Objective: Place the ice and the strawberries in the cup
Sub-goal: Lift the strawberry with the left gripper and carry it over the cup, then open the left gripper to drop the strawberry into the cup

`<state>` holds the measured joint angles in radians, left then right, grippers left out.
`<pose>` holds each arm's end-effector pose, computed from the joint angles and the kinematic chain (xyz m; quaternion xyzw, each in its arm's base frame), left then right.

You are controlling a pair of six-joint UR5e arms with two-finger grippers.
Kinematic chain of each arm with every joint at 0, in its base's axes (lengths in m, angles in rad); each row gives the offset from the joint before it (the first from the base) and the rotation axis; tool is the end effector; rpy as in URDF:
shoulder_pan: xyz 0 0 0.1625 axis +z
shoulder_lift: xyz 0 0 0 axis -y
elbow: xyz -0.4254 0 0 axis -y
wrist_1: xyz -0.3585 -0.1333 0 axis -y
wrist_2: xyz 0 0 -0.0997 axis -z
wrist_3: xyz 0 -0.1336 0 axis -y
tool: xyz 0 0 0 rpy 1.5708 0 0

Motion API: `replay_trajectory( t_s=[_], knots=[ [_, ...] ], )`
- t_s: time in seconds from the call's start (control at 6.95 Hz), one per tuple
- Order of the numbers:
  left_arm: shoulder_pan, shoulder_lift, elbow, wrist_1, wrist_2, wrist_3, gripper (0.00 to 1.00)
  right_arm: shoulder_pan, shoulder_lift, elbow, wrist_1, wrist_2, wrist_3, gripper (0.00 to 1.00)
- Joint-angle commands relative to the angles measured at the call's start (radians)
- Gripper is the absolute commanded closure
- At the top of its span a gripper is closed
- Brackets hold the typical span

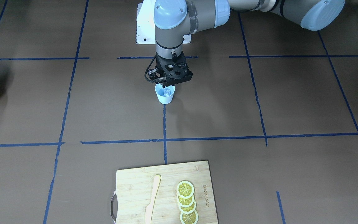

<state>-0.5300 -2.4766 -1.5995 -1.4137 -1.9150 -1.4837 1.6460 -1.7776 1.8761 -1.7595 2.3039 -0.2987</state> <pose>0.5655 -0.4336 0.1564 -0.0376 0.4039 -0.1369 0.9037 0.0708 -0.3555 0.6514 0.0252 -0.3596 -0.0879 0.9286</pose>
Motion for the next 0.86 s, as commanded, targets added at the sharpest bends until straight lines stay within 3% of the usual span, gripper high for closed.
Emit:
replay_trajectory(
  t_s=[0.0,0.14,0.43,0.72],
  knots=[
    [0.001,0.001,0.001,-0.002,0.001,0.006,0.1,0.0,0.004,0.0,0.0,-0.001,0.001,0.01],
    [0.002,0.001,0.001,-0.002,0.001,0.006,0.0,0.0,0.004,0.0,0.0,-0.001,0.001,0.01],
    [-0.001,0.016,-0.017,-0.001,-0.001,0.038,0.0,0.0,0.003,0.001,0.002,0.0,0.001,0.01],
    [-0.072,0.242,-0.203,0.015,-0.009,0.307,0.0,0.0,0.003,0.0,0.0,-0.001,0.0,0.01]
  ],
)
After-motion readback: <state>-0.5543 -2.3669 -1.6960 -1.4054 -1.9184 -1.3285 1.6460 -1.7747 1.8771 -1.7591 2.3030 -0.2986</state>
